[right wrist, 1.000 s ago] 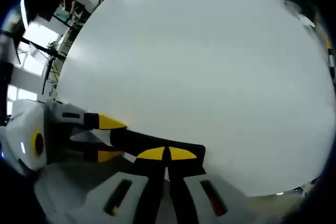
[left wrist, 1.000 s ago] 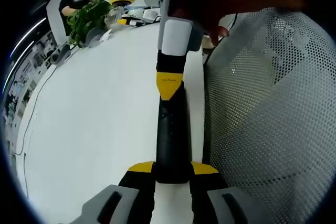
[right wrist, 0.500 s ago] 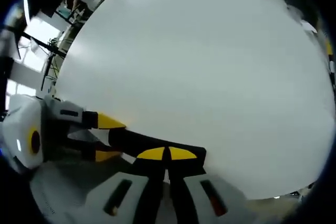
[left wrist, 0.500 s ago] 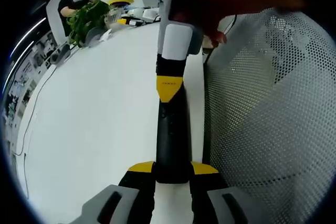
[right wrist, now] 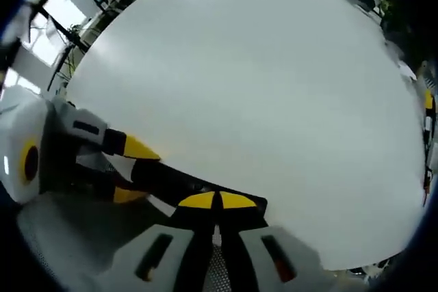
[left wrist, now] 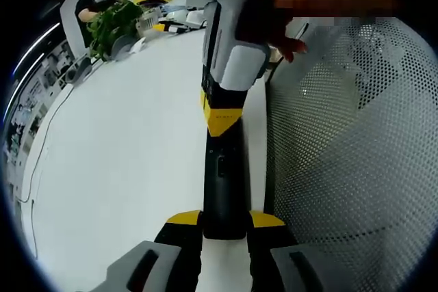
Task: Press the specified remote control buttons in sequence, fully releasing each button before pressing the next.
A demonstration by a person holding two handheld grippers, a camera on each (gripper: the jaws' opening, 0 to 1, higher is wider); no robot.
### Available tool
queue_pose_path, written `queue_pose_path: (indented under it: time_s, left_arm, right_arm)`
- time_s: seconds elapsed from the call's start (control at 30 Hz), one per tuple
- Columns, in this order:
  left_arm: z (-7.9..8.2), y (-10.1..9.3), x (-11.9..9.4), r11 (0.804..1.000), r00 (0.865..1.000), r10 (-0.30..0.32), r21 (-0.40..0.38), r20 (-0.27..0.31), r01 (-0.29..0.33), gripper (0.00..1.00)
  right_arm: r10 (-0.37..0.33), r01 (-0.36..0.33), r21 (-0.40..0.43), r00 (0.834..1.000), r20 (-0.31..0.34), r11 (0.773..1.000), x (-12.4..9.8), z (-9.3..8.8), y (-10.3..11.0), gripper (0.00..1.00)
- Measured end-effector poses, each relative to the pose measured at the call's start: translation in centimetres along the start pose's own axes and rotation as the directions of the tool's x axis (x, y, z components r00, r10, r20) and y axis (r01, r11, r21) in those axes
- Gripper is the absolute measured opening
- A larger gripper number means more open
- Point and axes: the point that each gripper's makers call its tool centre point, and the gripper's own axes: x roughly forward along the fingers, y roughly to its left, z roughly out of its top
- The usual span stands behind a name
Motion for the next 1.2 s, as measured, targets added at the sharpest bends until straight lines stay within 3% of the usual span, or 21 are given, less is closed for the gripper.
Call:
queue_pose_path:
  time_s: [0.33,0.57,0.63,1.2]
  left_arm:
    - [0.0,0.0,0.0,1.0,1.0,0.0,-0.004,-0.003,0.0,0.25]
    - [0.0,0.0,0.0,1.0,1.0,0.0,-0.007,-0.001,0.0,0.25]
    - [0.0,0.0,0.0,1.0,1.0,0.0,-0.007,0.0,0.0,0.25]
    - [0.1,0.0,0.0,1.0,1.0,-0.001,-0.01,0.001,0.001,0.25]
  right_arm:
    - [-0.013,0.014,0.045,1.0,-0.018,0.999,-0.3,0.0,0.0,0.0]
    - [0.069,-0.065,0.147,0.997,-0.02,0.987,-0.8,0.0,0.7,0.0]
    - [0.105,-0.093,0.185,0.993,-0.057,0.978,-0.8,-0.5,1.2,0.0]
    - [0.06,-0.051,0.104,0.995,-0.084,0.993,-0.3,-1.1,0.9,0.0]
